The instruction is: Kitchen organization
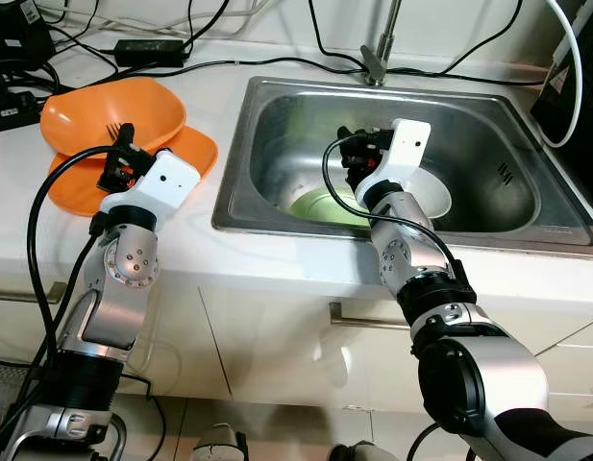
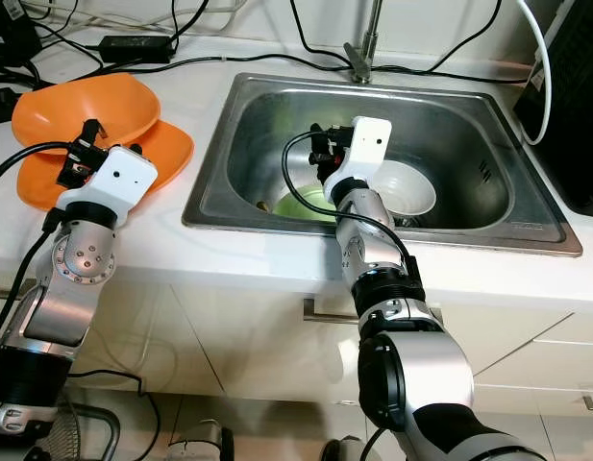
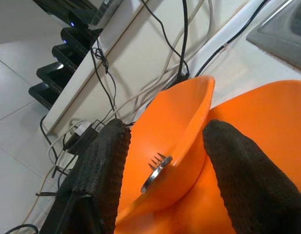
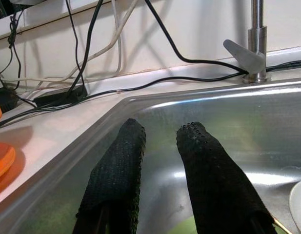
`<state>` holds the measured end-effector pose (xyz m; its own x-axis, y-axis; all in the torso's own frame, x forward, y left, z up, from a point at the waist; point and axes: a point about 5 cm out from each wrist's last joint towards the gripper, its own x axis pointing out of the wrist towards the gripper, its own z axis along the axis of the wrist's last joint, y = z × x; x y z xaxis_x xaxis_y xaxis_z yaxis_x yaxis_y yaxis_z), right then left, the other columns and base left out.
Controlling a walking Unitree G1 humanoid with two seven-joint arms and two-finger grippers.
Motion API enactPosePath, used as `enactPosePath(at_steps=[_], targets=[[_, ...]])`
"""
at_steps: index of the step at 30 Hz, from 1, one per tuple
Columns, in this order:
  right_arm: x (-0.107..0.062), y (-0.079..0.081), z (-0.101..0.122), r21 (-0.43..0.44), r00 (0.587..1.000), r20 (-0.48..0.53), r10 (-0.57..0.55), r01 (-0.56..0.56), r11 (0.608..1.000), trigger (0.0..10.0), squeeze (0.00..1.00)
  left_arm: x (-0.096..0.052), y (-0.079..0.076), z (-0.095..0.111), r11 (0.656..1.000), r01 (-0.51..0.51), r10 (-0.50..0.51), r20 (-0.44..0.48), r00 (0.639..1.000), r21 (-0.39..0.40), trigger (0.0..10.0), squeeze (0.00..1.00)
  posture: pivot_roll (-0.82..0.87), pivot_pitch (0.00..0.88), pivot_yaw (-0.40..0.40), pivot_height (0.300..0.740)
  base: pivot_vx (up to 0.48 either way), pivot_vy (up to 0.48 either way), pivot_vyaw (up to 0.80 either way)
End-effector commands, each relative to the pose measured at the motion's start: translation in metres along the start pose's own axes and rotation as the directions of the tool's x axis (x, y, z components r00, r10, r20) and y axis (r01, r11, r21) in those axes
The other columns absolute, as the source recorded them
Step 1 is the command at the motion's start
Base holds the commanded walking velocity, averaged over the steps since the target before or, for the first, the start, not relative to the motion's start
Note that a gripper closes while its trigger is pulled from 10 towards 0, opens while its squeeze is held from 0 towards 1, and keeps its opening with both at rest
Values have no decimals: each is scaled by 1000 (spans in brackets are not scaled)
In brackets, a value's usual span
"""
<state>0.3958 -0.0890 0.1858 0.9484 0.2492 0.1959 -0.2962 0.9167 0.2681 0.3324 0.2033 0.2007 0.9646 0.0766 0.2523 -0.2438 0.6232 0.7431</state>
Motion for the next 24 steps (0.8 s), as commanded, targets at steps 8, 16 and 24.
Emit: enactPosePath(at_steps=[8,16,24], targets=[[-1,-7,3,-8,1000,-3,-21,21,1000,10000,0,6,-2,1,1000,14,-14,-15,1000,5,0,0,97,61,-48,718,0,0,0],[-1,-8,4,-5,1000,-3,-31,31,1000,10000,0,9,-3,5,1000,15,-15,-10,1000,-5,0,0,94,64,-46,718,0,0,0],[-1,-11,4,-2,999,-8,-42,42,999,10000,0,10,-3,8,1000,14,-14,-6,1000,-12,0,0,93,67,-46,718,0,0,0]])
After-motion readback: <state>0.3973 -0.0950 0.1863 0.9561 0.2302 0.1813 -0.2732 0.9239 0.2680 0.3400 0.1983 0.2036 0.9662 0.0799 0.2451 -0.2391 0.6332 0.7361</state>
